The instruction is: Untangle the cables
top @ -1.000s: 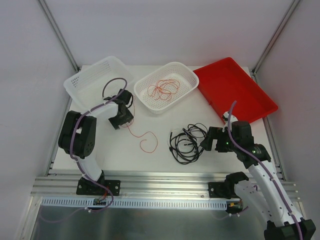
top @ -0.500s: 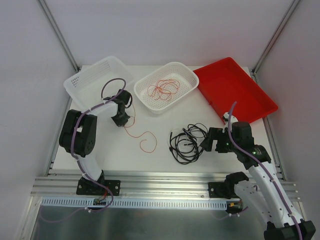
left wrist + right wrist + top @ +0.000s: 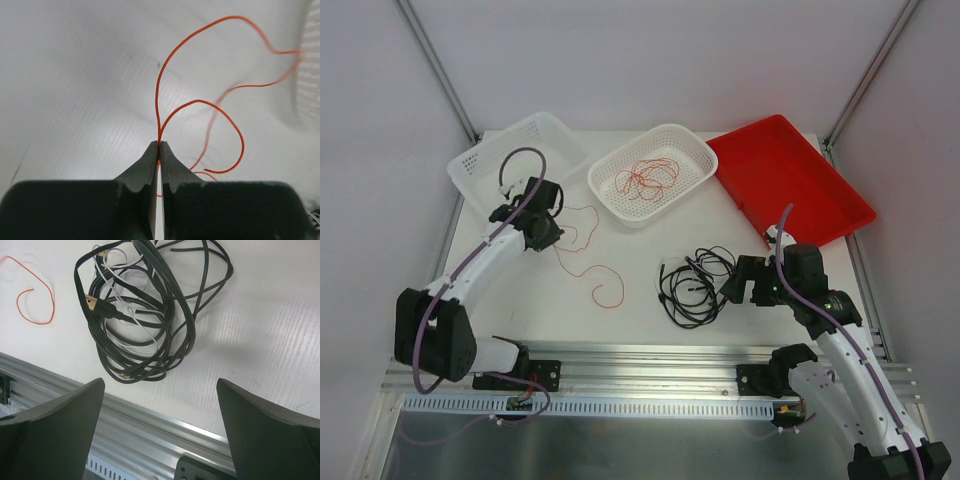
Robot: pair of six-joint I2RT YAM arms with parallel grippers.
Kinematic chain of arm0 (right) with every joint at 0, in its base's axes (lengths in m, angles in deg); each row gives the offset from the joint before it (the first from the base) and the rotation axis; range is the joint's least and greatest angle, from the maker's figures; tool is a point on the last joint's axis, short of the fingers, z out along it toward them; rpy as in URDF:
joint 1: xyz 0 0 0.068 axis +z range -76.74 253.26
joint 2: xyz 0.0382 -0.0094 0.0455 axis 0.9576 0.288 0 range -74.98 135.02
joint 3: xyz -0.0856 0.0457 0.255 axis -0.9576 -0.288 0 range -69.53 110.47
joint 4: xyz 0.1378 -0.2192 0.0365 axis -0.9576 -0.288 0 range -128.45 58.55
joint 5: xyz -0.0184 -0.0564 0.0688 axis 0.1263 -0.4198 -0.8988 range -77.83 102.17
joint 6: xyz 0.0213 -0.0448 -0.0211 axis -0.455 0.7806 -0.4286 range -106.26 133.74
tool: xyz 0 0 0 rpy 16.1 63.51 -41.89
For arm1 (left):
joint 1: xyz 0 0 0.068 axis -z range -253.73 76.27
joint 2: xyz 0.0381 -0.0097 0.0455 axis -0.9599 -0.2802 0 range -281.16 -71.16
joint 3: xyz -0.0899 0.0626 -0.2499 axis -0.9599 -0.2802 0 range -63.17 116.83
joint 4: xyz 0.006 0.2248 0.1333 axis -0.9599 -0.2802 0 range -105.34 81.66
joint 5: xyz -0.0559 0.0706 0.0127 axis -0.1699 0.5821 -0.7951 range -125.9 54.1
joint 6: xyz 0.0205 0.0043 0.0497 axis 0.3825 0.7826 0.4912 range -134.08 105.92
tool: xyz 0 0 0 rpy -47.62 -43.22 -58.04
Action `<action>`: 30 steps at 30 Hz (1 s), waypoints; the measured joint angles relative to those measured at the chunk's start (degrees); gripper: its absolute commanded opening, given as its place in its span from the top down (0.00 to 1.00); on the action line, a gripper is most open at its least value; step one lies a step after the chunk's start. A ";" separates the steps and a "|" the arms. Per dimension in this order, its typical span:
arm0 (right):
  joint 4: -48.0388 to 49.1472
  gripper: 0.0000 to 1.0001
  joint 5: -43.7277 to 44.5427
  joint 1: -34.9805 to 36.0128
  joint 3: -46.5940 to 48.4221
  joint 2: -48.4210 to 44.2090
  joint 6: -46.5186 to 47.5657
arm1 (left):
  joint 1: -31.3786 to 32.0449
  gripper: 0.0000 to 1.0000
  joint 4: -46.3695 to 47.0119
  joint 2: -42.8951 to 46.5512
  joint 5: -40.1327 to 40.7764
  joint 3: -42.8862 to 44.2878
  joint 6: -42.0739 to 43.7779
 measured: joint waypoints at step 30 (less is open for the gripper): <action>0.00 0.00 0.00 0.00 -0.04 -0.61 0.00 | 4.98 1.00 5.92 -17.14 -3.28 72.30 18.71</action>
